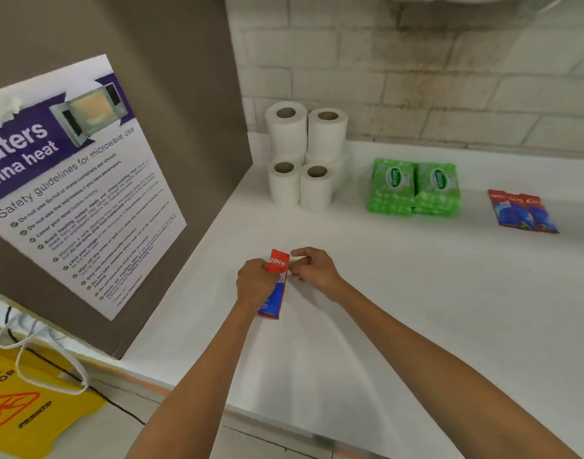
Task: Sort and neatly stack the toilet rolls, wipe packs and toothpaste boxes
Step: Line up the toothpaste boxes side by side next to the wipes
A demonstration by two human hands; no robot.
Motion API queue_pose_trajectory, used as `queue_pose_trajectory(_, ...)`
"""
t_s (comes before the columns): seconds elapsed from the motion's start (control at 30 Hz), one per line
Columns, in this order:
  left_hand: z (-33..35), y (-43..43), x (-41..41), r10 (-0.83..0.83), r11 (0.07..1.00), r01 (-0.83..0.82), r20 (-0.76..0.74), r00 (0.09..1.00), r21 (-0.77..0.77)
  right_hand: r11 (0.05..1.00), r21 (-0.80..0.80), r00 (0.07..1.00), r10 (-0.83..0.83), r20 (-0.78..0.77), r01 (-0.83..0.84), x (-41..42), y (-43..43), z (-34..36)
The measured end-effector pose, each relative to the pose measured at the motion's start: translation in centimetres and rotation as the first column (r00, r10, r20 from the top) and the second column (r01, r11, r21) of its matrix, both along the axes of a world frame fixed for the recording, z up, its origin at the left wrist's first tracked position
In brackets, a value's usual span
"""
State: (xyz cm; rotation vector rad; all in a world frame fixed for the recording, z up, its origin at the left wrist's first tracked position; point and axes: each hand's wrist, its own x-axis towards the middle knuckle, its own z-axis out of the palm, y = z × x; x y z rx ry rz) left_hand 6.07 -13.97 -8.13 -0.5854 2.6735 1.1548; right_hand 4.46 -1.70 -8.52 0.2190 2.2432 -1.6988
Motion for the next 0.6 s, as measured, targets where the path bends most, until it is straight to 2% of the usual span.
queue_pose_trajectory(0.1, 1.4, 4.4, -1.4, -0.006, 0.969, 0.017, -0.045, 0.999, 0.247, 0.995, -0.012, 0.995, -0.100, -0.015, 0.100, 0.0, 4.1, 0.3)
queue_pose_trajectory(0.2, 2.2, 9.5, -2.7, -0.020, 0.921, 0.041, -0.056, 0.998, 0.387, 0.979, -0.031, 0.979, -0.203, -0.007, 0.203, 0.6, 9.2, 1.0)
queue_pose_trajectory(0.47, 3.3, 23.9, -3.1, -0.168, 0.863, 0.201, -0.113, 0.979, 0.462, 0.911, -0.093, 0.914, -0.406, -0.031, 0.401, 3.9, 23.4, 2.7)
queue_pose_trajectory(0.6, 3.5, 29.9, -3.2, -0.220, 0.831, 0.247, -0.113, 0.969, 0.498, 0.882, -0.136, 0.890, -0.456, -0.001, 0.452, 5.0, 29.1, 3.5)
